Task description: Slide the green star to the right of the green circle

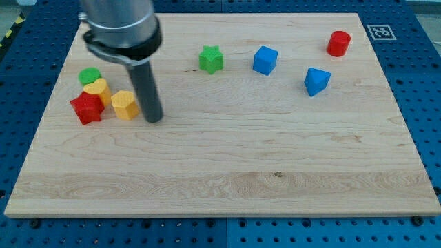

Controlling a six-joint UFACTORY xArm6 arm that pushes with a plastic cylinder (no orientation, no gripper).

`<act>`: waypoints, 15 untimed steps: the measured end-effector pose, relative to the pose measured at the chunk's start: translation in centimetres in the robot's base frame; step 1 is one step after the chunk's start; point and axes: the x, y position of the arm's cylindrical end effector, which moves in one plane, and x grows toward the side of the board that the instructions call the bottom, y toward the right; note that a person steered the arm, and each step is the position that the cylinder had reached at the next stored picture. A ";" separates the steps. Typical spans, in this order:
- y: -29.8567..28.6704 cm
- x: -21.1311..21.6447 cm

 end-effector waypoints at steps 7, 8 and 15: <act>11.9 -12.8; 10.9 -15.3; 1.7 -8.2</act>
